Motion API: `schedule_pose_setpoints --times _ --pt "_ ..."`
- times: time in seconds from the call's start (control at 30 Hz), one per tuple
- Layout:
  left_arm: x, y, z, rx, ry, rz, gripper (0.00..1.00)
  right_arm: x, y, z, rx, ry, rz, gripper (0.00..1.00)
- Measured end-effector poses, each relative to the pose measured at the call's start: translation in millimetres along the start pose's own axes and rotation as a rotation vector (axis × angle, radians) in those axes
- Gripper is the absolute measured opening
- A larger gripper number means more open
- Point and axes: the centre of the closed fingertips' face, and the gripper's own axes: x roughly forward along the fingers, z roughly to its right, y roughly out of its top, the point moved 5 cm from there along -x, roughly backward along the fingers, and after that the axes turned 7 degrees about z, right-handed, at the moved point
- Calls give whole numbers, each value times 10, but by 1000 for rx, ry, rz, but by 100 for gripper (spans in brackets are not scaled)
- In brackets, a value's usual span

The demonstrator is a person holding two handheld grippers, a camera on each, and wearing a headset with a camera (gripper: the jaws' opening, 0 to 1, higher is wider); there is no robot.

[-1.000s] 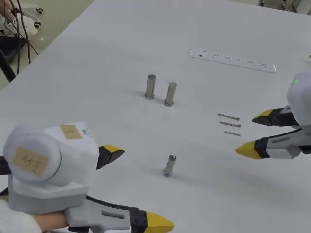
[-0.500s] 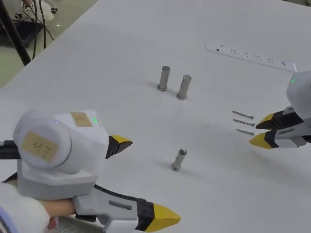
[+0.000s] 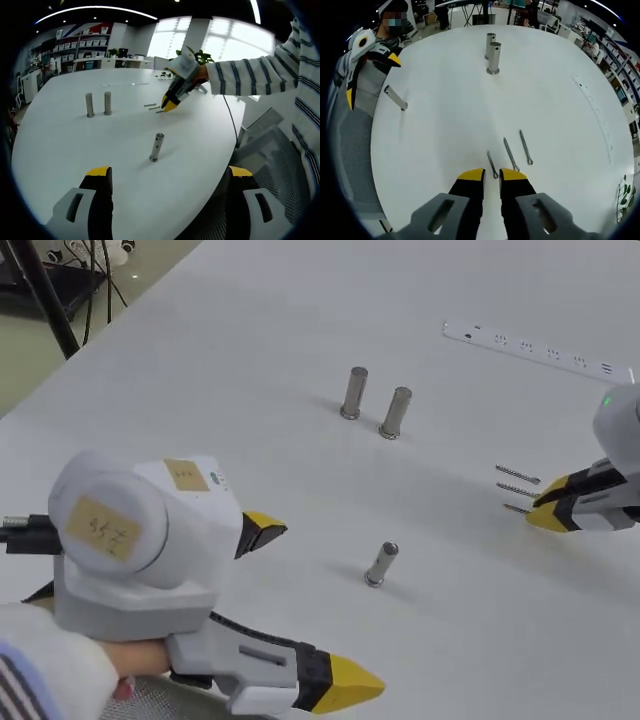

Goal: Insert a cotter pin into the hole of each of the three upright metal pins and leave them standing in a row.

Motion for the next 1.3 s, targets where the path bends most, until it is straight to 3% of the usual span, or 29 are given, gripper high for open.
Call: schedule_pose_setpoints --times 0.27,0.57,0.77,0.87,0.93,1.03,1.3 --pt "1 10 -22 -5 7 3 92 36 -13 7 0 19 -9 3" --pt "0 11 -21 -3 8 1 91 44 -8 22 -39 -2 -15 0" --pt "4 11 -16 -1 7 1 91 42 -10 -5 -113 -29 -9 0" --pt "0 7 -5 -1 3 -5 89 43 -8 -6 -58 -50 -21 0" --pt "-8 10 -5 3 7 -8 89 49 2 -8 -116 -69 -25 0" --pt "-22 25 -10 7 11 -4 89 45 -2 -25 -93 -84 -28 0" --pt "-42 76 -4 7 14 13 87 -128 108 -38 -86 -114 34 0"
